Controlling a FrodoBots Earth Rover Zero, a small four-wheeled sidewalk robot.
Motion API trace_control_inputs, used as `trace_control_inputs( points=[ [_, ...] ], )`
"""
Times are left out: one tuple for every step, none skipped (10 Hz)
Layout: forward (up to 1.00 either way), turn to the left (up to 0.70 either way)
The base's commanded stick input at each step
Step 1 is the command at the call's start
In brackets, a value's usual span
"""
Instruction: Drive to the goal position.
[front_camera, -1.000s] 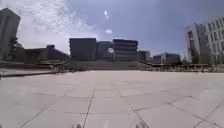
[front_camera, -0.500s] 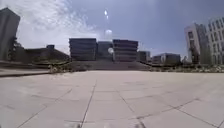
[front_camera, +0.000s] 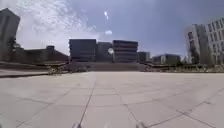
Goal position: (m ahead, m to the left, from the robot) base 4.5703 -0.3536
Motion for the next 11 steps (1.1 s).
trace_control_inputs(
  points=[
    [0.45,0.03],
    [0.45,0.03],
    [0.45,0.03],
    [0.45,0.03],
    [0.45,0.03],
    [0.45,0.03],
    [0.45,0.03],
    [0.45,0.03],
    [0.45,0.03],
    [0.45,0.03],
    [0.45,0.03]
  ],
)
